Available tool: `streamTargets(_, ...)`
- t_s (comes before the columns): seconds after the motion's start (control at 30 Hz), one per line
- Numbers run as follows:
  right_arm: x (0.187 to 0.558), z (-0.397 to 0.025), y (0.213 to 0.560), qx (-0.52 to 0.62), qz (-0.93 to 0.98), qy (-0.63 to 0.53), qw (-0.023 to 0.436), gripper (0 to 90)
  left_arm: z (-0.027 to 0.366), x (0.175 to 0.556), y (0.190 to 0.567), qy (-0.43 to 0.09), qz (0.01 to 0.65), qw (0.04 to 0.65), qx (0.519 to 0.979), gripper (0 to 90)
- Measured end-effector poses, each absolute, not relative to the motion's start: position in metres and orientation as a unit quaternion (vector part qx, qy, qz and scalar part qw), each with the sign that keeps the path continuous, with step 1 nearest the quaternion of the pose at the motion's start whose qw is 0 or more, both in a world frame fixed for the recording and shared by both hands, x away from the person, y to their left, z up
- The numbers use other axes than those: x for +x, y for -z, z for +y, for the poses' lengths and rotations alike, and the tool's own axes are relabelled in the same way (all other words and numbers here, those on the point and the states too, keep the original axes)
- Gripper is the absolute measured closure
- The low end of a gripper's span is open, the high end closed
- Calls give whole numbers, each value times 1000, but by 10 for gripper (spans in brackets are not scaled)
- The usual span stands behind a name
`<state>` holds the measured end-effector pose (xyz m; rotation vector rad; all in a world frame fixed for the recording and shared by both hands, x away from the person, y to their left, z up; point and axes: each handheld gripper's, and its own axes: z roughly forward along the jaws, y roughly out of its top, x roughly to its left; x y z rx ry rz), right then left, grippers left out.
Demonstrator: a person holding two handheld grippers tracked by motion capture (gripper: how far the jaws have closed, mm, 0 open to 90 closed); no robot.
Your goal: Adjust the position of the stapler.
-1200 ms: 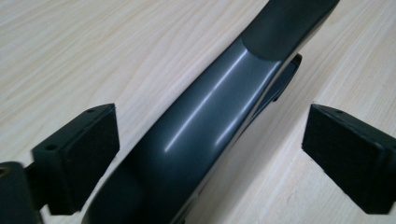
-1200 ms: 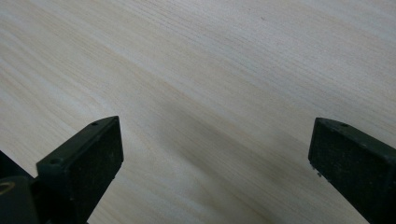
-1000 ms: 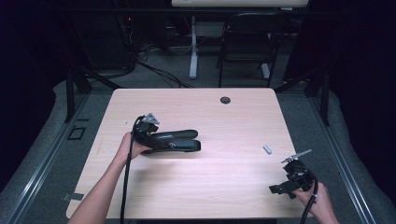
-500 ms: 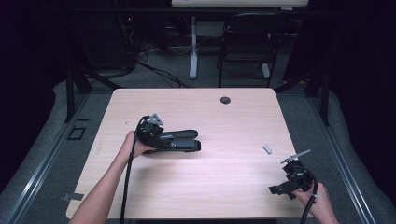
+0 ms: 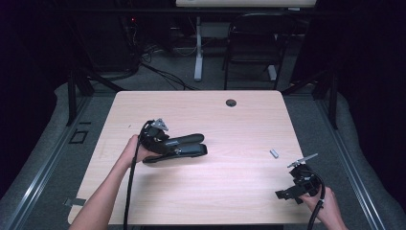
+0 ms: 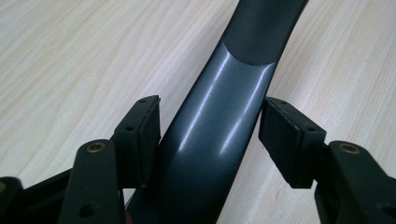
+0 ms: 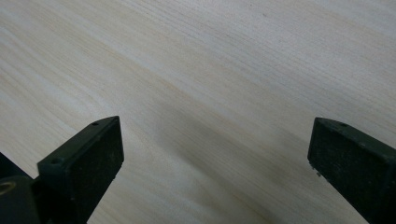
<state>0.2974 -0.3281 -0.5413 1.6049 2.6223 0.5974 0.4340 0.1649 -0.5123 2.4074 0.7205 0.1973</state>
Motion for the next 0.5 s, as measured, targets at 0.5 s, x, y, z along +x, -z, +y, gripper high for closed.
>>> streamTargets(0.5, 298, -329, 541, 507, 842, -183, 7, 34, 152, 428, 510, -62, 283, 287, 913, 436)
